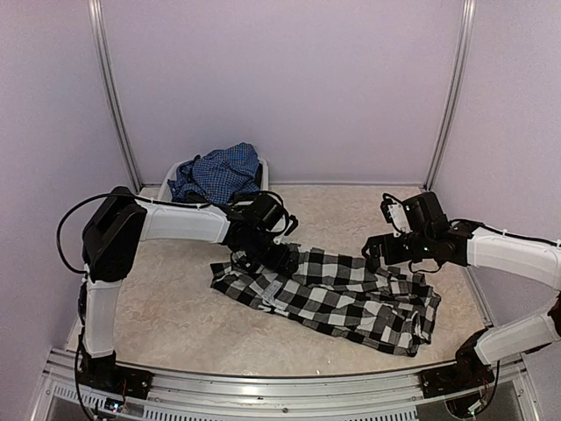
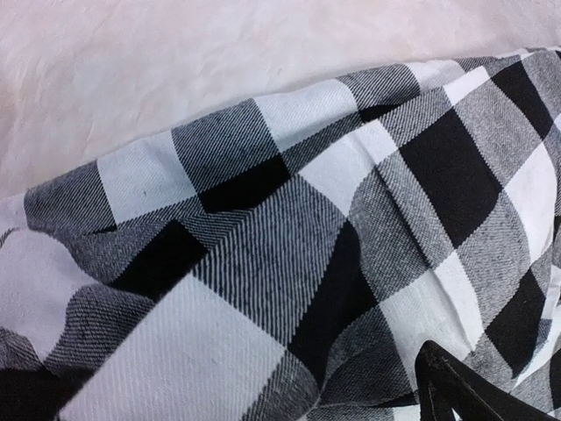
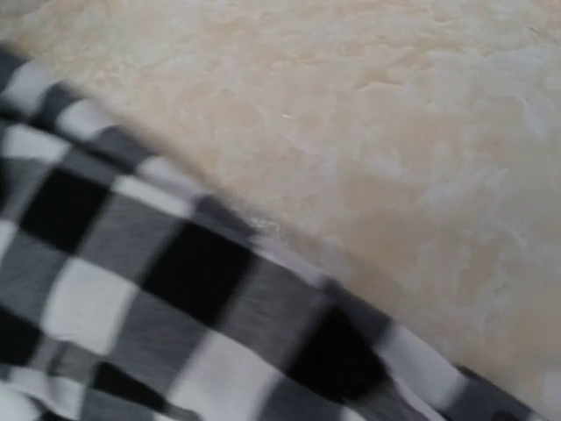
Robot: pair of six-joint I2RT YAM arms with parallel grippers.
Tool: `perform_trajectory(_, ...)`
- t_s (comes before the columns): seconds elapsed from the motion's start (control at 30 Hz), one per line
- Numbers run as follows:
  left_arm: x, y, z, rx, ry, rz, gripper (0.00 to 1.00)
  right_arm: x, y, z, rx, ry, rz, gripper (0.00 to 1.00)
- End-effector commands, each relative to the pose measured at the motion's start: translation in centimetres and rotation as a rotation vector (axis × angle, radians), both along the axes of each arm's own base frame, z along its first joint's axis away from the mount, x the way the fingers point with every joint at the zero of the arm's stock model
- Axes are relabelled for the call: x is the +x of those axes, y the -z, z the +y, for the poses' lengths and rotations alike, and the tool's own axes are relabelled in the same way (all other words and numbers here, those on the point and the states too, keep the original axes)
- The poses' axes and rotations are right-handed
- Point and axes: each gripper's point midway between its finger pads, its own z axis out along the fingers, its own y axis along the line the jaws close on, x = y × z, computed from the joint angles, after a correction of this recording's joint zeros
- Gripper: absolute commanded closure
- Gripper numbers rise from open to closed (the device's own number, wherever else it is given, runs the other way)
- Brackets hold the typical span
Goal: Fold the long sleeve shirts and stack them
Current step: Rotate the rectangle-folded shirt at the center of the board.
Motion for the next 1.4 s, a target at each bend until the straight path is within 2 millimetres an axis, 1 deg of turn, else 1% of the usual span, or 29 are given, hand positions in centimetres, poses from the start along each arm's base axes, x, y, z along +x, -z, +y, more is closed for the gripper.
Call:
perform_trajectory(0.0,1.9,-0.6,-4.5,-0.049,0.159,-0.073,0.03,-0.1,-0.3,-0.9,-0.011,0.036,-0.006,0.0)
perform_trajectory(0.07,2.7,-0.3,-6.2,-0.075,0.193,-0.099,0.03,0.0,-0.2,-0.9,-0.024,0.033,-0.005,0.01)
perform_trajectory(0.13,3.3,-1.2,-8.0,-0.111,0.238,-0.135,0.03,0.1,-0.4,-1.1,-0.036,0.037,-0.007,0.01)
perform_trajectory(0.23,4.1,-3.2,-9.9,-0.177,0.269,-0.209,0.01,0.3,-1.0,-0.9,-0.032,0.027,-0.029,0.0)
perform_trajectory(0.3,4.8,-5.1,-10.2,-0.211,0.257,-0.264,0.01,0.5,-1.4,-0.2,-0.017,-0.011,-0.048,0.0)
perform_trajectory(0.33,5.4,-6.6,-9.9,-0.225,0.233,-0.308,0.01,0.8,-1.9,0.4,-0.004,-0.037,-0.06,0.0)
perform_trajectory(0.37,5.8,-7.7,-9.4,-0.228,0.209,-0.34,0.01,1.0,-2.1,1.1,0.009,-0.064,-0.065,0.01)
perform_trajectory(0.4,6.3,-8.3,-8.7,-0.223,0.176,-0.368,0.01,1.3,-2.3,1.5,0.009,-0.085,-0.075,0.0)
perform_trajectory(0.43,6.8,-9.9,-7.7,-0.226,0.136,-0.404,0.01,1.4,-2.7,2.3,0.033,-0.123,-0.078,0.0)
perform_trajectory(0.47,7.0,-10.4,-6.9,-0.233,0.113,-0.414,0.01,1.5,-3.1,3.0,0.051,-0.155,-0.087,0.0)
perform_trajectory(0.5,7.3,-11.4,-5.7,-0.235,0.076,-0.437,0.01,1.5,-3.6,3.9,0.076,-0.197,-0.098,0.01)
perform_trajectory(0.53,7.5,-11.7,-4.6,-0.241,0.045,-0.437,0.01,1.3,-4.1,4.9,0.109,-0.246,-0.106,0.01)
perform_trajectory(0.57,7.5,-13.2,-3.5,-0.265,0.012,-0.444,0.01,1.4,-4.4,5.8,0.13,-0.285,-0.11,0.0)
perform_trajectory(0.6,7.5,-13.9,-2.2,-0.269,-0.023,-0.444,0.01,1.5,-4.6,6.6,0.149,-0.326,-0.109,0.01)
perform_trajectory(0.63,7.6,-13.9,-0.9,-0.261,-0.066,-0.439,0.01,1.7,-4.6,7.5,0.162,-0.36,-0.099,0.0)
perform_trajectory(0.67,7.4,-14.8,0.5,-0.263,-0.101,-0.446,0.01,1.9,-4.3,8.4,0.171,-0.394,-0.085,0.0)
perform_trajectory(0.7,7.2,-14.7,1.7,-0.255,-0.135,-0.446,0.01,2.2,-4.2,9.4,0.176,-0.427,-0.077,0.0)
perform_trajectory(0.73,6.9,-15.3,3.0,-0.253,-0.175,-0.458,0.01,2.6,-3.9,10.3,0.178,-0.45,-0.068,0.0)
perform_trajectory(0.77,6.5,-15.3,4.2,-0.24,-0.205,-0.463,0.01,2.9,-3.8,11.3,0.187,-0.48,-0.063,0.01)
perform_trajectory(0.8,6.1,-16.5,5.4,-0.248,-0.241,-0.482,0.01,3.2,-3.6,12.4,0.199,-0.509,-0.052,0.01)
perform_trajectory(0.87,5.2,-16.9,7.2,-0.242,-0.288,-0.483,0.01,3.8,-3.3,14.3,0.227,-0.562,-0.04,0.01)
perform_trajectory(0.9,4.7,-17.7,7.9,-0.252,-0.303,-0.49,0.01,4.1,-3.0,15.3,0.236,-0.586,-0.037,0.02)
perform_trajectory(0.93,4.3,-17.5,8.5,-0.246,-0.315,-0.487,0.01,4.7,-3.2,16.1,0.242,-0.598,-0.048,0.02)
perform_trajectory(1.03,3.3,-17.9,10.0,-0.244,-0.334,-0.494,0.01,5.9,-2.7,18.6,0.244,-0.646,-0.049,0.05)
perform_trajectory(1.07,3.0,-17.7,10.4,-0.238,-0.338,-0.49,0.01,6.3,-2.2,19.3,0.239,-0.653,-0.046,0.06)
perform_trajectory(1.1,2.9,-17.4,10.7,-0.231,-0.346,-0.486,0.01,6.6,-1.2,20.0,0.232,-0.664,-0.028,0.06)
perform_trajectory(1.2,2.4,-17.2,11.4,-0.222,-0.358,-0.476,0.01,7.1,0.3,21.6,0.238,-0.699,0.007,0.09)
perform_trajectory(1.27,2.1,-17.0,11.7,-0.219,-0.36,-0.472,0.01,7.3,1.5,22.4,0.242,-0.708,0.03,0.1)
perform_trajectory(1.37,1.9,-17.1,12.4,-0.219,-0.372,-0.477,0.01,7.6,2.7,23.3,0.253,-0.725,0.061,0.11)
